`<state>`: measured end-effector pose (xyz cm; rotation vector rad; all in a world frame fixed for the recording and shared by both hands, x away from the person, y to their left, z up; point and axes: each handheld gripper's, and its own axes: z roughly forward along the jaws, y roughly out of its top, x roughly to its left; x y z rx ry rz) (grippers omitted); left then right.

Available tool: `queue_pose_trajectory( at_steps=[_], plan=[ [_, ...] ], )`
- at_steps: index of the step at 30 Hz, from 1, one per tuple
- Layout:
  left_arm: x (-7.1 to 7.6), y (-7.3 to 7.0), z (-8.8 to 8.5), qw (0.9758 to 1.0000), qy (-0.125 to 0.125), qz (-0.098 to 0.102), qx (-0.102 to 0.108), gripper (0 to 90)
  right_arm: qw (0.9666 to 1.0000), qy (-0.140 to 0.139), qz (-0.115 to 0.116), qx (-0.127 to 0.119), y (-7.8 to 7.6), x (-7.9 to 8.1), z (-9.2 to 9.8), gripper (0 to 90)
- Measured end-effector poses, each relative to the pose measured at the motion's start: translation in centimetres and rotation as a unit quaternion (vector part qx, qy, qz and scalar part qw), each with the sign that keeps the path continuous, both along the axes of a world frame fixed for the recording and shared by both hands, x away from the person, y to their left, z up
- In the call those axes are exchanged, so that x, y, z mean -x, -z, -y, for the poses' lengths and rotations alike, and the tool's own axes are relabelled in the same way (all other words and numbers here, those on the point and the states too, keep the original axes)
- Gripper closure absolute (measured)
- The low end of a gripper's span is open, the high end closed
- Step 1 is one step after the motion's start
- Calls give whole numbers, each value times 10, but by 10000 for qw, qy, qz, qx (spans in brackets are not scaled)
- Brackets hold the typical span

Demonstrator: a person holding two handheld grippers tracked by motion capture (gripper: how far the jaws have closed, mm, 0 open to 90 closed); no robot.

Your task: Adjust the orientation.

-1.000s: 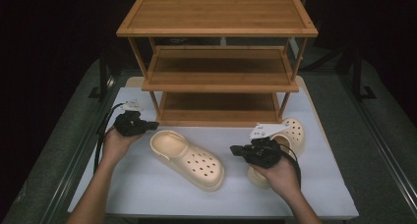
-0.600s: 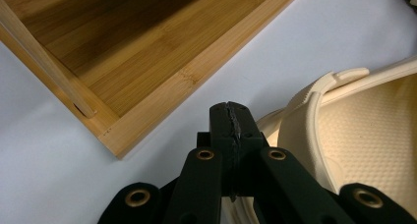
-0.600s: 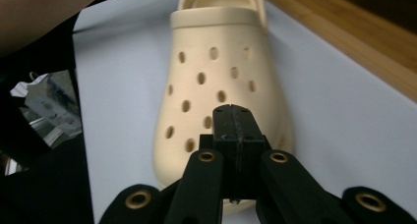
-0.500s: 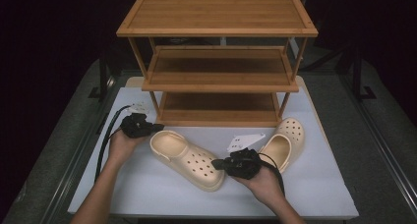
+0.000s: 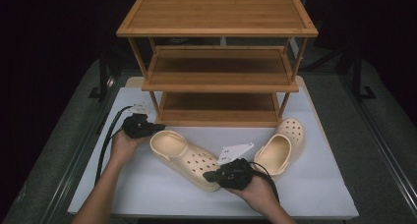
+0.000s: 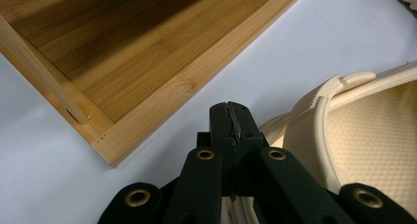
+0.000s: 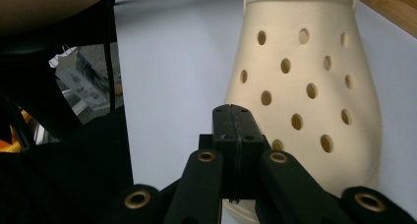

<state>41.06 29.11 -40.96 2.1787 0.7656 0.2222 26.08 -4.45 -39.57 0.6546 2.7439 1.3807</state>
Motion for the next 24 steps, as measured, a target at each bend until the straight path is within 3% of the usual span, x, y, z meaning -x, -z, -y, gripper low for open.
queue_pose_trajectory(
  at_steps=[9,20,21,24],
  plan=[
    [3,0,-1,9999,80,-49,55,900,9999,-58,42,94,2,2,-1,899],
    [17,3,-1,9991,357,-186,-96,900,9998,81,73,181,1,0,8,899],
    [20,5,-2,9985,434,-244,-213,900,9996,111,73,249,1,1,9,899],
    [25,7,-2,9983,489,-252,-208,900,9993,47,21,371,4,1,8,899]
  ],
)
